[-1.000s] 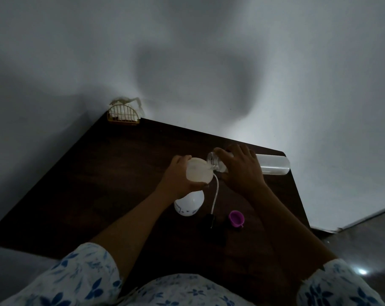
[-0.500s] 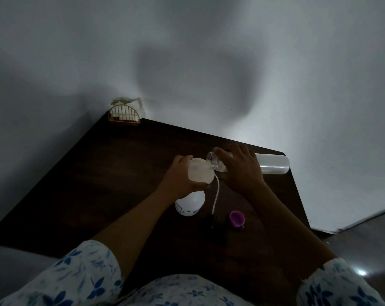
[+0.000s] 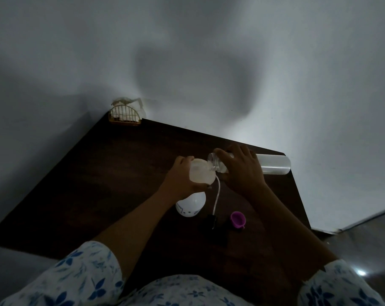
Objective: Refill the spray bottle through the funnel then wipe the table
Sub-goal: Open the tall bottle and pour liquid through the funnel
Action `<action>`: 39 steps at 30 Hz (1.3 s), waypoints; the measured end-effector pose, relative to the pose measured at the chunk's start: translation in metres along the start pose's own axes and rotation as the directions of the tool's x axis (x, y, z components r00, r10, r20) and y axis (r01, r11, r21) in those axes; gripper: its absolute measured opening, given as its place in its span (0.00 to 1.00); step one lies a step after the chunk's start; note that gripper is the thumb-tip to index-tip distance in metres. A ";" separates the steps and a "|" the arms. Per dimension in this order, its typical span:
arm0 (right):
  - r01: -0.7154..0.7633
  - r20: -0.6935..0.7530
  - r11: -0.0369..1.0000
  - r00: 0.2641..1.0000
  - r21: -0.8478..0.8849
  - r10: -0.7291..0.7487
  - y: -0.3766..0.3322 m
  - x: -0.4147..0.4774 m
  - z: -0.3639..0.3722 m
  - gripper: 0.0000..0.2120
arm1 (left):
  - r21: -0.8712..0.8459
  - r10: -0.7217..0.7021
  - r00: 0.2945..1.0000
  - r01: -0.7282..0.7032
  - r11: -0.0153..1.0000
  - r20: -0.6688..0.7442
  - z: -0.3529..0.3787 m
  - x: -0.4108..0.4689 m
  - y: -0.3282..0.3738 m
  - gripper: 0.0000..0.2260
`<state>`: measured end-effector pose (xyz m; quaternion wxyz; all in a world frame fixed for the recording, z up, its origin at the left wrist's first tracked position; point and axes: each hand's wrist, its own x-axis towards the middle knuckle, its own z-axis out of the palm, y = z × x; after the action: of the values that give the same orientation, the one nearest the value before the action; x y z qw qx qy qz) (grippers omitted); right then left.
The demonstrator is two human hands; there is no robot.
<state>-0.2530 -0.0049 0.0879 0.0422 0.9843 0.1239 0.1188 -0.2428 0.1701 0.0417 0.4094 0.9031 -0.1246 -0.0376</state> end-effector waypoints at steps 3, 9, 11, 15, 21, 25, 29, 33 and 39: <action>0.005 -0.019 1.000 1.000 -0.006 -0.005 0.000 -0.001 0.000 0.32 | 0.006 0.005 1.000 -0.005 1.000 -0.001 0.000 0.000 0.000 0.44; 0.006 -0.024 1.000 1.000 -0.010 -0.006 0.002 -0.002 0.000 0.31 | 0.023 0.009 1.000 -0.009 1.000 -0.002 0.000 -0.002 0.001 0.44; 0.005 -0.026 1.000 1.000 -0.010 -0.005 0.002 -0.003 -0.001 0.31 | 0.023 0.005 1.000 -0.005 1.000 0.000 0.000 -0.002 0.002 0.43; 0.008 -0.047 1.000 0.999 -0.012 -0.008 0.001 -0.003 -0.001 0.31 | 0.028 0.006 1.000 -0.006 1.000 -0.004 0.000 -0.002 0.002 0.43; 0.010 -0.055 1.000 0.998 -0.001 -0.010 0.001 -0.003 -0.001 0.31 | 0.033 0.007 1.000 -0.006 0.999 -0.007 -0.001 -0.002 0.002 0.43; 0.009 -0.044 1.000 0.999 0.002 -0.009 0.000 -0.004 -0.002 0.31 | 0.035 0.011 1.000 -0.011 0.999 0.000 -0.002 -0.004 0.003 0.43; 0.003 -0.024 1.000 1.000 -0.004 -0.003 0.000 -0.004 -0.003 0.31 | 0.033 0.020 1.000 -0.020 0.999 0.005 -0.003 -0.005 0.003 0.43; 0.000 -0.017 1.000 1.000 -0.009 0.000 -0.001 -0.005 -0.005 0.31 | 0.034 0.011 1.000 -0.011 0.999 0.004 -0.003 -0.004 0.003 0.43; 0.003 -0.040 1.000 0.999 0.004 -0.003 -0.001 -0.004 -0.005 0.31 | 0.031 0.007 1.000 -0.007 0.999 0.008 -0.002 -0.003 0.003 0.43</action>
<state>-0.2584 -0.0052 0.0916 0.0379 0.9816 0.1263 0.1382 -0.2461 0.1708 0.0455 0.3947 0.9088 -0.1301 -0.0379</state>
